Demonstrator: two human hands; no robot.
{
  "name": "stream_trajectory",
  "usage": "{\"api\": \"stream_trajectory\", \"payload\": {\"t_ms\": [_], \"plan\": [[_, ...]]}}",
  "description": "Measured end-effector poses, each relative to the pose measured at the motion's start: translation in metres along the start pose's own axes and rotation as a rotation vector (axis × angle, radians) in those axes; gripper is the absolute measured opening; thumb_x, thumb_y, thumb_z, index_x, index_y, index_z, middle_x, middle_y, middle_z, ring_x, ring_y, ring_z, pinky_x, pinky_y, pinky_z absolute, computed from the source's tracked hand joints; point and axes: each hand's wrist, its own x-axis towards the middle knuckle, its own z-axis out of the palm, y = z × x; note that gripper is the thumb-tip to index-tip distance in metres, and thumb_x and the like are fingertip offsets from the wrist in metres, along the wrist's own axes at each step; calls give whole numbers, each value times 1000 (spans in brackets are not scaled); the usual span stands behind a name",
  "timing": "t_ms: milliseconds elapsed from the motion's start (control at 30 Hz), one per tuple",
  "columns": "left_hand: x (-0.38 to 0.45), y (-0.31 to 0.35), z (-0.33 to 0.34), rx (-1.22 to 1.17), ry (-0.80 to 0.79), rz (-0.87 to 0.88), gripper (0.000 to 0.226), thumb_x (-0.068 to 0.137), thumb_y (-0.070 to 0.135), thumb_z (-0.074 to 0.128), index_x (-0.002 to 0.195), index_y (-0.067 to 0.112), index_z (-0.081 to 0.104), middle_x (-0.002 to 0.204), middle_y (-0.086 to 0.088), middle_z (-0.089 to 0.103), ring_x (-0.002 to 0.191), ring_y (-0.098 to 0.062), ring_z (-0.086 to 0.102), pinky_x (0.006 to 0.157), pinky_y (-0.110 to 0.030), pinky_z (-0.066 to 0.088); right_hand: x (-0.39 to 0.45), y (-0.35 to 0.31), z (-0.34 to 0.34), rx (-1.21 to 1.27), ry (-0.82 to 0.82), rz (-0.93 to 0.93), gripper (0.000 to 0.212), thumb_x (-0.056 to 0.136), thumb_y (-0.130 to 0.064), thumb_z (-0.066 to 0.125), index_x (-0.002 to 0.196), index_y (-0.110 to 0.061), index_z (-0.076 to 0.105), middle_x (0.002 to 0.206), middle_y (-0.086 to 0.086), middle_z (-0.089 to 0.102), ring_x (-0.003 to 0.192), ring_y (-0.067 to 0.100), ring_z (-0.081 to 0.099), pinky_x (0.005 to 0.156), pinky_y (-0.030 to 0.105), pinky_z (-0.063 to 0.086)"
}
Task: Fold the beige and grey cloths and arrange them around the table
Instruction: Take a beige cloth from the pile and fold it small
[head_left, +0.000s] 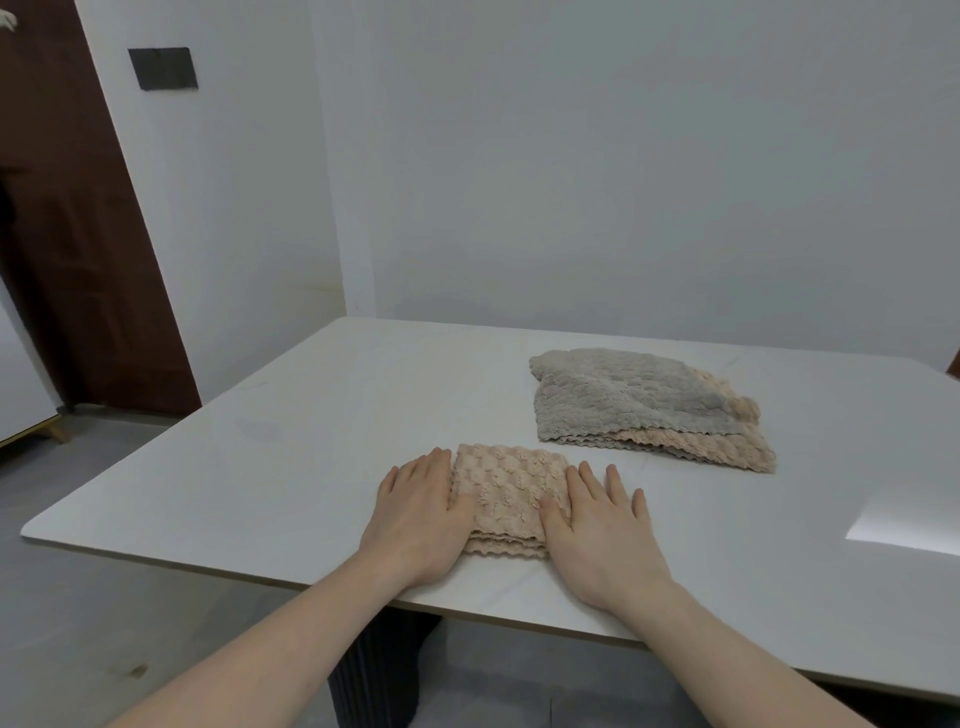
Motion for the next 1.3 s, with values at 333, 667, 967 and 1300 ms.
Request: {"api": "stream_trajectory", "payload": {"t_ms": [333, 667, 967, 1300], "plan": [[-2, 3, -4, -45, 42, -34, 54, 101, 54, 31, 145, 26, 41, 161, 7, 33, 149, -10, 22, 126, -37, 8, -3, -3, -6, 40, 13, -12, 73, 99, -57, 17, 161, -19, 7, 169, -2, -2, 154, 17, -11, 124, 48, -8], [4, -7, -1, -224, -15, 45, 31, 92, 53, 42, 122, 53, 36, 125, 41, 38, 130, 8, 28, 110, -17, 22, 10, 5, 5, 155, 87, -113, 70, 84, -64, 33, 149, -38, 37, 143, -25, 35, 142, 3, 27, 123, 40, 0], [8, 0, -13, -378, -88, -182, 28, 89, 49, 58, 115, 47, 47, 110, 31, 53, 111, 1, 49, 94, -16, 34, 9, -4, -28, 533, -65, 204, 70, 74, -49, 66, 140, -47, 43, 110, -29, 51, 121, 5, 44, 111, 35, 36], [-13, 91, -129, -535, -368, -596, 19, 95, 20, 53, 112, 28, 48, 98, 9, 66, 81, -8, 66, 74, -38, 58, 4, -49, -163, 790, -368, 411, 48, 86, -11, 62, 128, -34, 57, 90, -4, 66, 73, 5, 64, 68, 28, 58]]}}
